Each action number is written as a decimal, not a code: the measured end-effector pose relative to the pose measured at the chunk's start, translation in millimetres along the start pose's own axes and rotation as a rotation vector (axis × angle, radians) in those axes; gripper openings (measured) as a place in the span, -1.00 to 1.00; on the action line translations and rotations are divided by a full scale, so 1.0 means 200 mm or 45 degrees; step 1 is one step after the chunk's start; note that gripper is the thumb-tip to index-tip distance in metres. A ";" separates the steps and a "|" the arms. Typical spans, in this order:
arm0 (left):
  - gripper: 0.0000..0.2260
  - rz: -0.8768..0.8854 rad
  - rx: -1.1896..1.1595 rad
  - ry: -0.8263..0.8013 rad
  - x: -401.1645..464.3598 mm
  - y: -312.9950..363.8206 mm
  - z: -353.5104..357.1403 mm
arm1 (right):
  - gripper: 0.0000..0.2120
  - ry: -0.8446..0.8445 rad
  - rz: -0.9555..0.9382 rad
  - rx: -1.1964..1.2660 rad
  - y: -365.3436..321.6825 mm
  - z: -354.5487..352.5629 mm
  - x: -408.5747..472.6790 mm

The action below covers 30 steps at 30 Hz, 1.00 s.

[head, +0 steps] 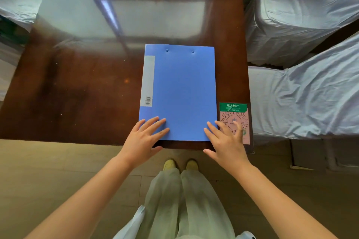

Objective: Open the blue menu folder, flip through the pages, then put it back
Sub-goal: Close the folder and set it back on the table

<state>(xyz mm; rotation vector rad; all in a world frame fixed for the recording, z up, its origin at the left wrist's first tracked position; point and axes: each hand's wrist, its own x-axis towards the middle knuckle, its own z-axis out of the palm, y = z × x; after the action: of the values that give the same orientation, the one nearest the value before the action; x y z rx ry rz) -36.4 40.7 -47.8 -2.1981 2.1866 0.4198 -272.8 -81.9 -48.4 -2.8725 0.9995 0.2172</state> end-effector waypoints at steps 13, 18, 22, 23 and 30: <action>-0.57 0.042 -0.002 0.147 -0.04 0.02 0.08 | -0.59 0.215 -0.034 0.023 0.02 0.07 -0.06; -0.61 0.080 -0.027 0.190 -0.04 0.00 0.09 | -0.60 0.277 -0.052 0.041 0.02 0.07 -0.06; -0.63 0.090 -0.044 0.207 -0.05 -0.01 0.10 | -0.62 0.301 -0.067 0.049 0.03 0.07 -0.07; -0.62 0.089 -0.050 0.212 -0.05 -0.01 0.10 | -0.63 0.299 -0.069 0.055 0.03 0.08 -0.07; -0.63 0.093 -0.058 0.237 -0.04 0.00 0.10 | -0.62 0.248 -0.099 0.095 0.06 0.07 -0.06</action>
<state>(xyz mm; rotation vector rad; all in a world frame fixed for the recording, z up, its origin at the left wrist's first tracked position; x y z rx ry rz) -39.9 51.8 -65.9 -2.2715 2.3789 0.2790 -290.7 -82.9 -60.1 -2.8997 0.9008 -0.1058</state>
